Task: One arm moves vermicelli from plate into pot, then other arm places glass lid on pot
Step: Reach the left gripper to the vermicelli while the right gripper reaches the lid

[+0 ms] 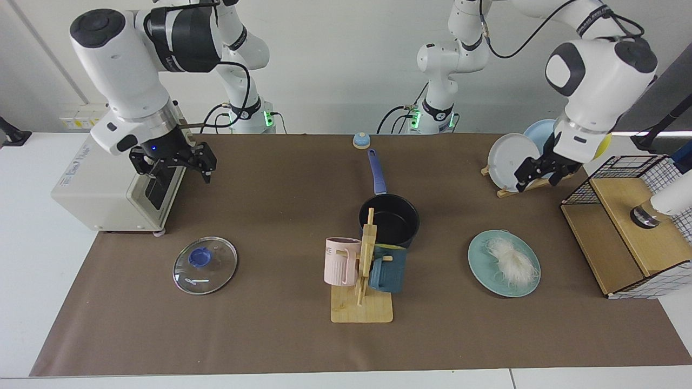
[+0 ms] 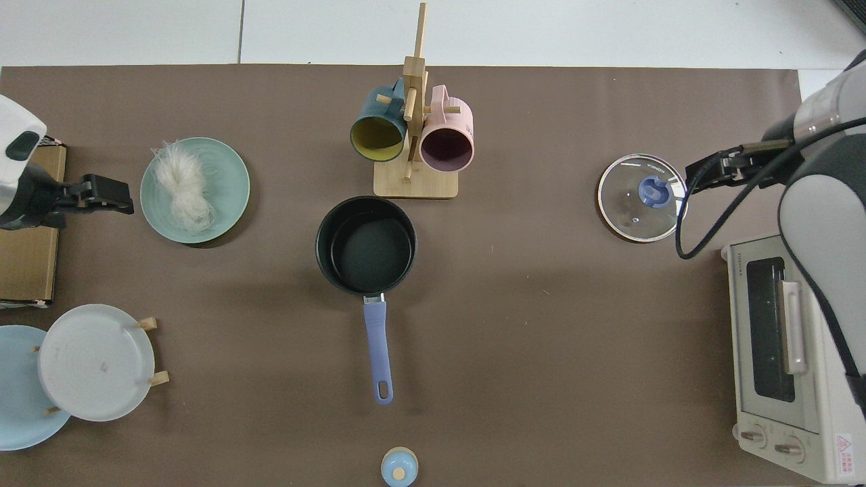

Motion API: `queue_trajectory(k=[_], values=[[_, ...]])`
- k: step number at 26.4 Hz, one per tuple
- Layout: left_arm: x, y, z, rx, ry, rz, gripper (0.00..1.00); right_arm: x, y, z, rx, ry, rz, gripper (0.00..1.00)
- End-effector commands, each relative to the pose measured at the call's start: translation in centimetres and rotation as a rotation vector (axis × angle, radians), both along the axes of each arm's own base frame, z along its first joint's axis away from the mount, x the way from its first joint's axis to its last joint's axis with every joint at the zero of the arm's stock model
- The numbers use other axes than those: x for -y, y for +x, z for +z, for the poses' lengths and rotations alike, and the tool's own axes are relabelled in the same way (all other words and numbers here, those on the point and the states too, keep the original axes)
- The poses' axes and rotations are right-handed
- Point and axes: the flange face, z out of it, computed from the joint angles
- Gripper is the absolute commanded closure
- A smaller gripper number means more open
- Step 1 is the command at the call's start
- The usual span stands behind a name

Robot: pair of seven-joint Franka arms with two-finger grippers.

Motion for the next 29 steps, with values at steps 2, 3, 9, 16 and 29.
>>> queue_trajectory(k=[2,3,9,16,29], values=[[-0.1,4.2,-7.2,0.035,-0.006,0.080,0.00,0.3,5.4,-3.5,0.029,-0.014,-0.011,0.01],[0.0,4.7,-8.0,0.047,-0.005,0.092,0.00,0.4,5.8,-4.2,0.034,-0.015,-0.012,0.01],[0.5,7.1,-12.9,0.047,-0.002,0.132,0.00,1.0,7.1,-7.8,0.063,-0.022,-0.016,0.01],[0.8,9.2,-15.4,0.099,0.033,0.190,0.00,2.7,6.6,-16.8,0.069,-0.015,-0.040,0.00],[0.9,9.5,-20.5,0.105,0.034,0.176,0.01,5.0,4.3,-24.5,0.032,-0.007,-0.070,0.00]])
